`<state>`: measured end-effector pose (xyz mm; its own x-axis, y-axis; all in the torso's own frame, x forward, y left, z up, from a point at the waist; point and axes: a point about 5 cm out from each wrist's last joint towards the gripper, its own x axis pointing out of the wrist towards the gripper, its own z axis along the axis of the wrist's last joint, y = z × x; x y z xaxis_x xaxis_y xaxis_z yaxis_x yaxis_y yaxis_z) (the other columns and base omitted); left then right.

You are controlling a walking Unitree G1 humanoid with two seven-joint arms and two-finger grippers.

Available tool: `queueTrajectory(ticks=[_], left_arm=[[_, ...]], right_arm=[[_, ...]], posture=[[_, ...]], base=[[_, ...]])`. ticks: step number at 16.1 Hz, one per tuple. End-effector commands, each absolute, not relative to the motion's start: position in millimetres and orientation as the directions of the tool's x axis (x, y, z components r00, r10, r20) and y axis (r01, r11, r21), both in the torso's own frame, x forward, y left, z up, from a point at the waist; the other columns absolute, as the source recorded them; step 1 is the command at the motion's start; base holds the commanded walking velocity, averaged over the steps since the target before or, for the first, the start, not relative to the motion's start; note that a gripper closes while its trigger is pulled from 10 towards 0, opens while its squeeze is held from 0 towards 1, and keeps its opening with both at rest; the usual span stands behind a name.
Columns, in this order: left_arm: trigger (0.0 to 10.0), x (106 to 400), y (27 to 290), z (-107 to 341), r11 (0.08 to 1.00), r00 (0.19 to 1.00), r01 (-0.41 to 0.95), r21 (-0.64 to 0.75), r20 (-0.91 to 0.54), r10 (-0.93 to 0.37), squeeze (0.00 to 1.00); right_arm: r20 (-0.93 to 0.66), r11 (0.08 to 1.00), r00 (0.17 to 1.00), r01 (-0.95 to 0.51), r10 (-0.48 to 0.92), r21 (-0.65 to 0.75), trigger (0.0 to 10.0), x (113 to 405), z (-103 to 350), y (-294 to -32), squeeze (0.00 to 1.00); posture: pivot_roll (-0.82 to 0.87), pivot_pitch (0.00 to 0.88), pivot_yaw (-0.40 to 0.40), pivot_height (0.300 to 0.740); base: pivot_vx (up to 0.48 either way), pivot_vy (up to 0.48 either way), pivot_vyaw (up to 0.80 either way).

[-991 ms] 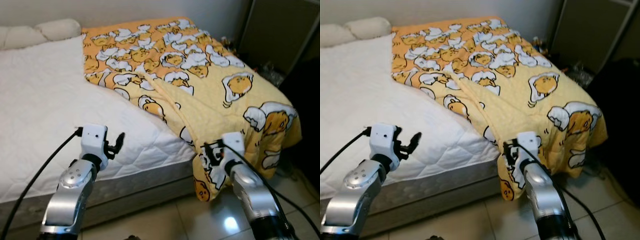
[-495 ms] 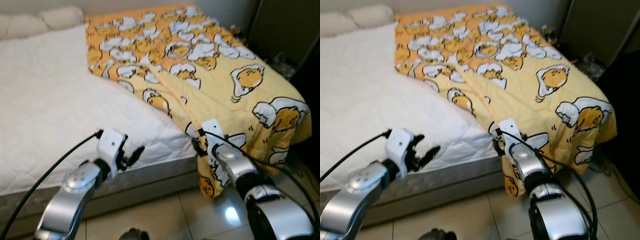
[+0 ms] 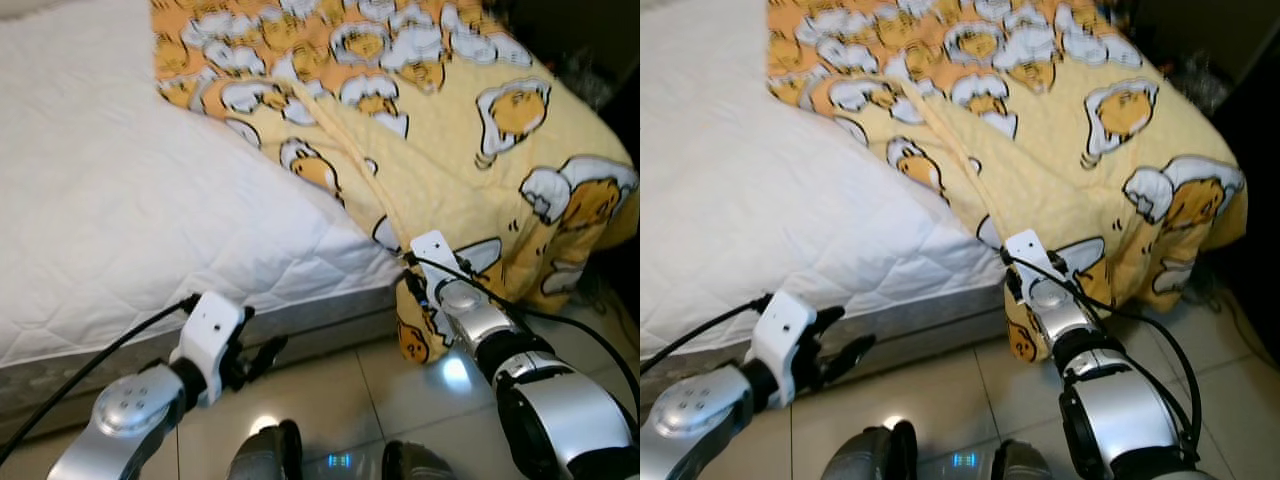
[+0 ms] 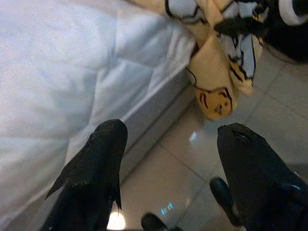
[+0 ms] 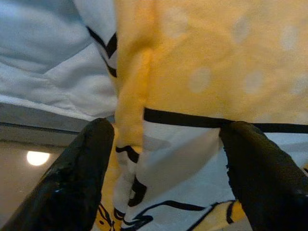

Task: Clean up the room

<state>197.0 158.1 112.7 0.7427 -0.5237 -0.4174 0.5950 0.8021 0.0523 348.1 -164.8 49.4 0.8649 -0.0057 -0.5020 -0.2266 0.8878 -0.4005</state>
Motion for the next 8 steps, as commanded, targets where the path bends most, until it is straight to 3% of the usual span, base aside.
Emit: queueTrajectory(ticks=[1, 8], left_arm=[[10.0, 190.9, 161.7, 114.4, 0.804, 0.741, 0.591, 0.057, -0.433, -0.514, 0.0], [10.0, 184.7, 166.5, 122.0, 0.819, 0.757, 0.57, 0.068, -0.431, -0.491, 0.0]], right_arm=[[-0.502, 0.899, 0.865, -0.226, 0.009, -0.375, 0.0, 348.8, 50.0, -163.8, 0.0], [-0.446, 0.905, 0.895, -0.204, 0.018, -0.372, 0.0, 357.2, 62.7, -163.9, 0.0]], posture=[[0.19, 0.284, 0.074, 0.74], [0.2, 0.29, 0.07, 0.74]], base=[[0.0, 0.0, 0.0], [0.0, 0.0, 0.0]])
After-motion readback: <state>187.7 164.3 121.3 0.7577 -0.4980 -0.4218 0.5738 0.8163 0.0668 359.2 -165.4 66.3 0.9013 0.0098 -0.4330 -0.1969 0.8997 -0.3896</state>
